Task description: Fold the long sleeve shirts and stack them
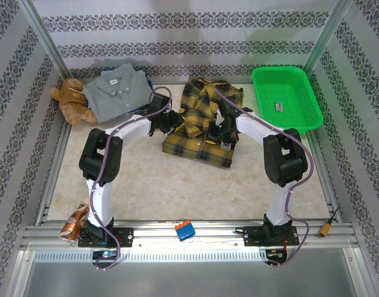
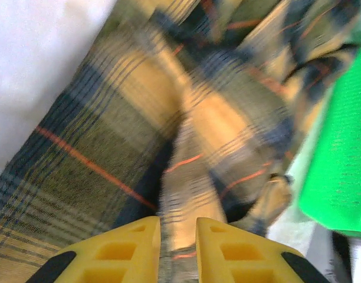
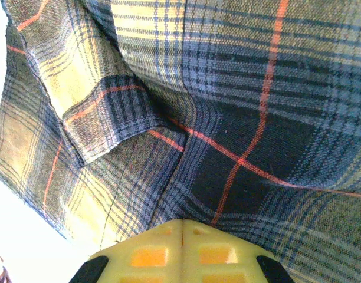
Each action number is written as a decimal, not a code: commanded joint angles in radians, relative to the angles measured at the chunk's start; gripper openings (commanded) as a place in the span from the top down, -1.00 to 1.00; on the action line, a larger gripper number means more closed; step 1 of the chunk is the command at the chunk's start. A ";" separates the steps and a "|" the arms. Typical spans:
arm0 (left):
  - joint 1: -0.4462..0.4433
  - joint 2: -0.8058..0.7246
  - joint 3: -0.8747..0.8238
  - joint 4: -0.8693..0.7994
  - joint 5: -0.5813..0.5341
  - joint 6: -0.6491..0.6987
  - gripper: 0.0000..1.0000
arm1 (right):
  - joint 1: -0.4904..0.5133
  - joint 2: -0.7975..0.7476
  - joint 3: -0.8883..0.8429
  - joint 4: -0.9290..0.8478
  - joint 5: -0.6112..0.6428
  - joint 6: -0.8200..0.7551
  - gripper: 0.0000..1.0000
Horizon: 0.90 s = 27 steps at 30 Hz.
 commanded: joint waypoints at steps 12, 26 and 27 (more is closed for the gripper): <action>-0.065 0.176 0.106 0.163 -0.004 -0.146 0.61 | 0.006 -0.012 -0.043 0.017 0.006 0.030 0.86; -0.027 0.368 0.421 0.433 -0.070 -0.328 0.43 | 0.013 -0.090 -0.108 0.013 0.031 0.033 0.83; -0.019 0.362 0.416 0.457 -0.074 -0.338 0.42 | 0.011 -0.109 -0.112 0.010 0.040 0.031 0.77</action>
